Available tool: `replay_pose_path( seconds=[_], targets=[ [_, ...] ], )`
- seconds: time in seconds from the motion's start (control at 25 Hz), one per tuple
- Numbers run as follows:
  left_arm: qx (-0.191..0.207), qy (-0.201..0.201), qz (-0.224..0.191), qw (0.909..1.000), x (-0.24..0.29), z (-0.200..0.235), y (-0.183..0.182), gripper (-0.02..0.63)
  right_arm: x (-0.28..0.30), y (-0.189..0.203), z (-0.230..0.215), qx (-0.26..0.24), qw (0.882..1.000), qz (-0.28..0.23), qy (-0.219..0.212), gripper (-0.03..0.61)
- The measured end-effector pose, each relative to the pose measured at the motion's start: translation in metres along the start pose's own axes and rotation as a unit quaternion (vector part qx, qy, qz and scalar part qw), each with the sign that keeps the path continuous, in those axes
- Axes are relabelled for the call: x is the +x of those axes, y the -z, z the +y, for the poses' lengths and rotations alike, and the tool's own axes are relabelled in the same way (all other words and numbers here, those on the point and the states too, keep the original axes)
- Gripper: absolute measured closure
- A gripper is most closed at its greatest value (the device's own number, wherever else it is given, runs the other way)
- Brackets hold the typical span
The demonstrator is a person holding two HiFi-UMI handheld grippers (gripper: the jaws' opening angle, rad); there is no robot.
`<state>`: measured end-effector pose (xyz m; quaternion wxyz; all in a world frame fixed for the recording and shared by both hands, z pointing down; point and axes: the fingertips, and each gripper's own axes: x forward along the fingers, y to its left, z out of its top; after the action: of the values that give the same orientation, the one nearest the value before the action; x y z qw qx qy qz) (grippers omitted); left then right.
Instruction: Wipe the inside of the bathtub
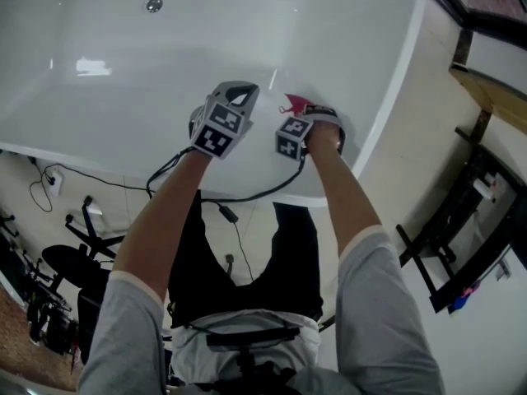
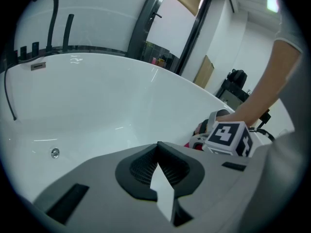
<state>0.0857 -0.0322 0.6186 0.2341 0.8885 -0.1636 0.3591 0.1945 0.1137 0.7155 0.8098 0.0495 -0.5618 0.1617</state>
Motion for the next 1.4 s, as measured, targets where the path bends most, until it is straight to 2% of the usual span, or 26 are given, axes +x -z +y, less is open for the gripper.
replay_pose_path(
  seconds=[0.16,0.32,0.44,0.64,0.72,0.84,1.04,1.16,1.28,1.4],
  targets=[
    [0.009,0.011,-0.016,0.9998,-0.011,-0.012,-0.011,0.607,-0.001,0.01,-0.039,0.038,0.999,-0.003,0.04,0.486],
    [0.011,0.019,-0.018,0.9996,-0.014,-0.03,-0.017,0.608,-0.008,0.026,-0.053,0.054,0.997,0.0,0.051,0.486],
    [0.014,0.024,-0.021,0.9994,-0.02,-0.041,-0.023,0.607,-0.023,0.036,-0.035,0.042,0.998,0.013,0.043,0.486],
    [0.014,0.025,-0.026,0.9992,-0.033,-0.054,-0.035,0.608,-0.041,0.039,0.029,0.018,0.999,0.015,-0.024,0.486],
    [0.014,0.024,-0.029,0.9992,-0.038,-0.06,-0.041,0.607,-0.054,0.045,0.043,0.01,0.999,0.015,-0.034,0.486],
    [0.021,0.026,-0.036,0.9988,-0.044,-0.068,-0.05,0.607,-0.049,0.05,0.037,0.021,1.0,0.0,-0.019,0.486],
    [0.023,0.023,-0.04,0.9987,-0.051,-0.064,-0.05,0.608,-0.073,0.074,-0.044,0.061,0.996,0.019,0.064,0.485],
    [0.02,0.022,-0.039,0.9988,-0.054,-0.066,-0.047,0.608,-0.088,0.095,-0.07,0.074,0.993,0.046,0.085,0.486],
    [0.017,0.022,-0.036,0.9989,-0.057,-0.069,-0.043,0.609,-0.079,0.095,-0.057,0.067,0.993,0.048,0.088,0.486],
    [0.018,0.024,-0.035,0.999,-0.061,-0.075,-0.045,0.607,-0.075,0.088,-0.011,0.055,0.996,0.04,0.05,0.486]
  ],
)
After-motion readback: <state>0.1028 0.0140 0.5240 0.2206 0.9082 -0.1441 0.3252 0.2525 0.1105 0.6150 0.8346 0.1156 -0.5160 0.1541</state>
